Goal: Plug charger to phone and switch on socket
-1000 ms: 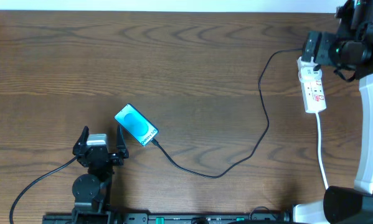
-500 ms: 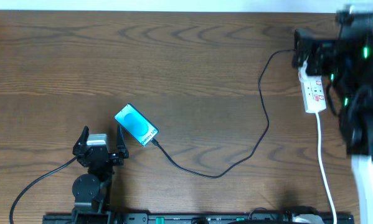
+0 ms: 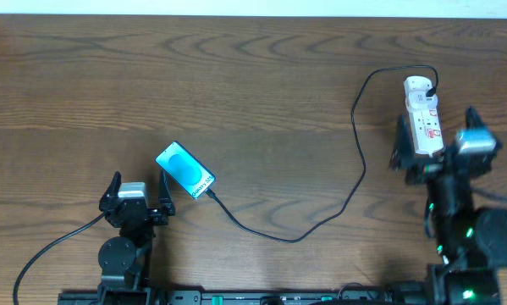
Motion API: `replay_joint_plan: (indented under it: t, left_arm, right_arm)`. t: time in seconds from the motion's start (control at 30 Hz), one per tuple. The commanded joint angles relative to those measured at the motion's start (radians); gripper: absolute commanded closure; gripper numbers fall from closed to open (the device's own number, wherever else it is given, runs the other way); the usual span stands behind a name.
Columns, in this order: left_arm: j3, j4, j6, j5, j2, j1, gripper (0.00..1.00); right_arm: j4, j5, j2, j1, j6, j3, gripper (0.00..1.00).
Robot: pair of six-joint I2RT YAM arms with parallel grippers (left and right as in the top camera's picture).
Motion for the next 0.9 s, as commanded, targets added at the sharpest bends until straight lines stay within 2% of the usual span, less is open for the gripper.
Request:
replay_joint_plan:
  t: [0.0, 0.23, 0.57, 0.87]
  left_arm:
    - [-0.020, -0.039, 0.013, 0.001, -0.006, 0.005, 0.17]
    - [-0.020, -0.039, 0.013, 0.002, -0.006, 0.005, 0.17]
    - [-0.020, -0.039, 0.013, 0.002, -0.006, 0.005, 0.17]
    - [-0.020, -0.039, 0.013, 0.001, -0.006, 0.005, 0.17]
  right_arm:
    - [0.053, -0.001, -0.103, 0.006, -0.024, -0.145, 0.01]
    - [0.127, -0.051, -0.292, 0.006, -0.023, -0.409, 0.01]
    - [0.124, -0.075, -0.387, 0.002, -0.023, -0.561, 0.01]
    - [-0.113, -0.067, -0.450, 0.002, -0.010, -0.567, 0.01]
